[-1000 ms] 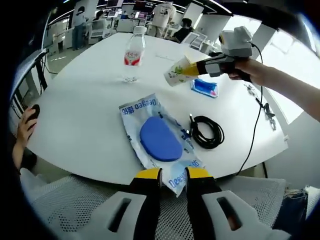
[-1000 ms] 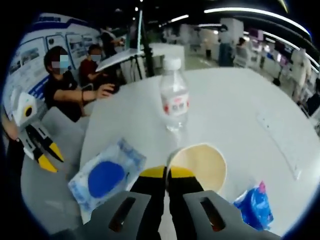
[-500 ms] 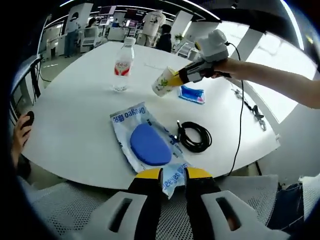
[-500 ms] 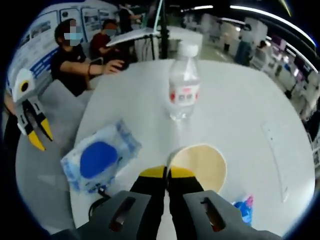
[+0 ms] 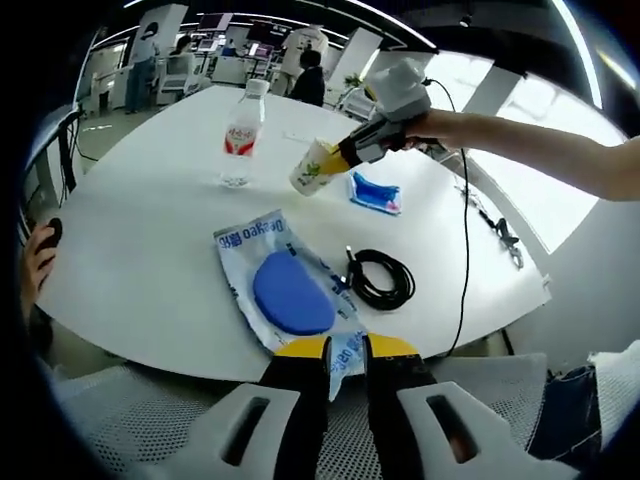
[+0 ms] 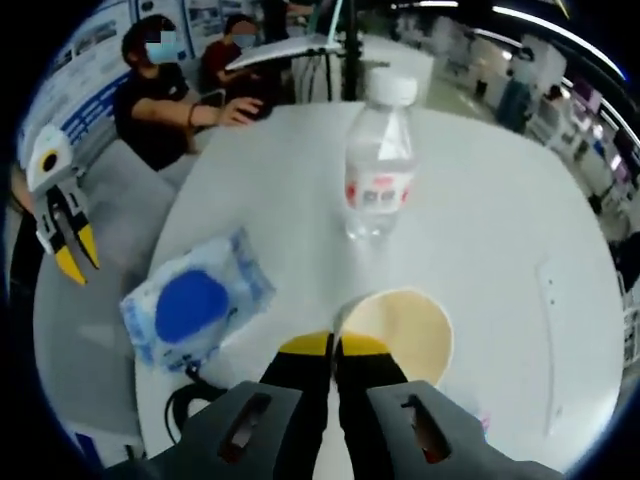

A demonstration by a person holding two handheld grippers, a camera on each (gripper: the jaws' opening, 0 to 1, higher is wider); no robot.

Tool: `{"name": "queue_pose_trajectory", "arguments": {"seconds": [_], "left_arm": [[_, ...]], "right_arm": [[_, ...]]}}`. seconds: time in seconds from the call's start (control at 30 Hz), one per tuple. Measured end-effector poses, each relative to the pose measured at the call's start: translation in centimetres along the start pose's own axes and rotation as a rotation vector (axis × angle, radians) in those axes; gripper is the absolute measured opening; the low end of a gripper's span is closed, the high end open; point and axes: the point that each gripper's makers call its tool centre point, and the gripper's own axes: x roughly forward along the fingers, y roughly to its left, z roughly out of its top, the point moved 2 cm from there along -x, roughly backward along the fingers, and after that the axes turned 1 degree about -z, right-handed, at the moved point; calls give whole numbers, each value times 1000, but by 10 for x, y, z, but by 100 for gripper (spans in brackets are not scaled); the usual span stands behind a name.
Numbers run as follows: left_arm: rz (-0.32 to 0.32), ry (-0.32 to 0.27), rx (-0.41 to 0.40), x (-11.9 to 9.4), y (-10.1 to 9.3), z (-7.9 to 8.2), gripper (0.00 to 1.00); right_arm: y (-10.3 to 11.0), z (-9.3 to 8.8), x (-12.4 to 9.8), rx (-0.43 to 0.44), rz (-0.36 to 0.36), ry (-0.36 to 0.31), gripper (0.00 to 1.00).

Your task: Arrange the tabletop items into an orderly group along one side of the table until the central work area is clear of visible clutter.

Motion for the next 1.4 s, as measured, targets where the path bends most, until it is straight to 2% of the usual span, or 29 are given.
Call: {"name": "queue_pose_trajectory", "arguments": {"seconds": [0.07, 0.23, 0.47, 0.8, 0.97, 1.4], "left_arm": [[-7, -7, -1, 0, -1, 1, 11], [-6, -12, -1, 0, 0, 1, 11], [-7, -34, -14, -2, 2, 4, 11], [-14, -44, -38, -2, 5, 7, 10], [-21, -36, -28, -2, 3, 4, 10], [-19, -7, -2, 4, 3, -2, 9]], "right_arm": [[1, 4, 3, -10, 17, 10, 0], [-7, 5, 13, -105, 42, 94, 0], [-9, 17, 20, -147, 57, 114, 0], [-11, 17, 23, -188, 76, 156, 0], [-14, 22, 27, -203, 92, 165, 0], [-14, 17, 33, -242, 109, 205, 0]]}}
